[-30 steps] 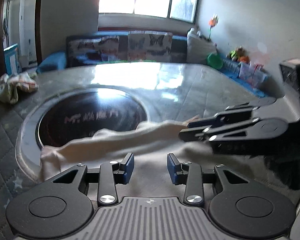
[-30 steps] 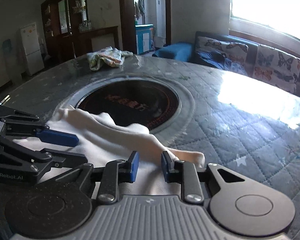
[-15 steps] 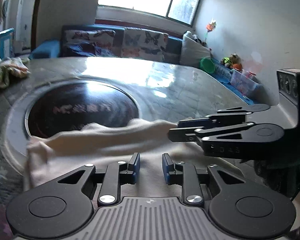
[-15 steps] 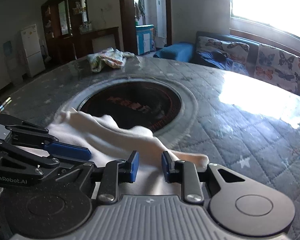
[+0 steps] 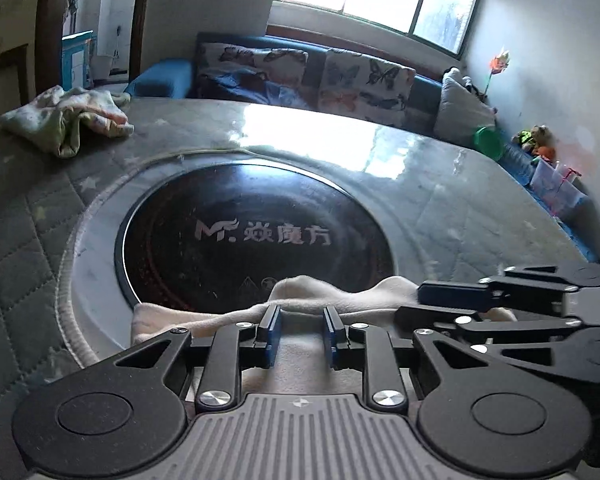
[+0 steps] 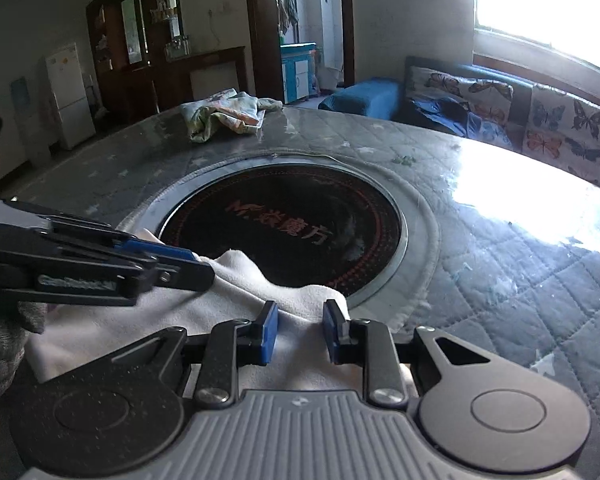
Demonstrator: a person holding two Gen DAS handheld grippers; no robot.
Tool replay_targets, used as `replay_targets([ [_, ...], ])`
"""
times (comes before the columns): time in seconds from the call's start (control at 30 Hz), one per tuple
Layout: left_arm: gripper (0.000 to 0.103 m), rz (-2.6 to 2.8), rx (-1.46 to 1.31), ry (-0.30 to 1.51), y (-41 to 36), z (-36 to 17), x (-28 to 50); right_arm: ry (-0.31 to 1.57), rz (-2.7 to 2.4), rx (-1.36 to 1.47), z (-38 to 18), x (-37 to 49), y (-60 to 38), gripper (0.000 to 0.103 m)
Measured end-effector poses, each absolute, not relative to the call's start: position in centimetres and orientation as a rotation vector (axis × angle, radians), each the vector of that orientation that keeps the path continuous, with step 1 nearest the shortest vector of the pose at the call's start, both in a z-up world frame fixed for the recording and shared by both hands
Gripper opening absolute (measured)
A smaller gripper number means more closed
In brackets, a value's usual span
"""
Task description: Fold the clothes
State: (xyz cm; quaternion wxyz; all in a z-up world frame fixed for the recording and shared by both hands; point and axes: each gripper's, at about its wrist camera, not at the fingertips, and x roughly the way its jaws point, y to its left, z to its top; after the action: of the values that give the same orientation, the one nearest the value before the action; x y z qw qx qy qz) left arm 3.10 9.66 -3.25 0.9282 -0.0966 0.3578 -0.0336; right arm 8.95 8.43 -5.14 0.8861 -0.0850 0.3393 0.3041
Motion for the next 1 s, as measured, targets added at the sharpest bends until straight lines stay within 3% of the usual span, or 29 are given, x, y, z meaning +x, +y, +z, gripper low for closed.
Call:
replay_targets([
  [0.6, 0.028, -0.146, -0.077, 0.665, 9.8, -0.9, -8.2, 0.606, 0.812, -0.322, -2.3, -1.2, 8.6, 0.026],
  [0.9, 0.029, -0.134, -0.068, 0.679, 9.4, -2.3, -9.0, 0.589, 0.801, -0.383, -4.0, -3.5, 9.7, 0.026],
  [1.0, 0.033, -0.128, -0.077, 0.662, 9.9, -1.6, -9.4, 0.583, 0.79, -0.35, -3.3, -3.8, 8.8, 0.026],
])
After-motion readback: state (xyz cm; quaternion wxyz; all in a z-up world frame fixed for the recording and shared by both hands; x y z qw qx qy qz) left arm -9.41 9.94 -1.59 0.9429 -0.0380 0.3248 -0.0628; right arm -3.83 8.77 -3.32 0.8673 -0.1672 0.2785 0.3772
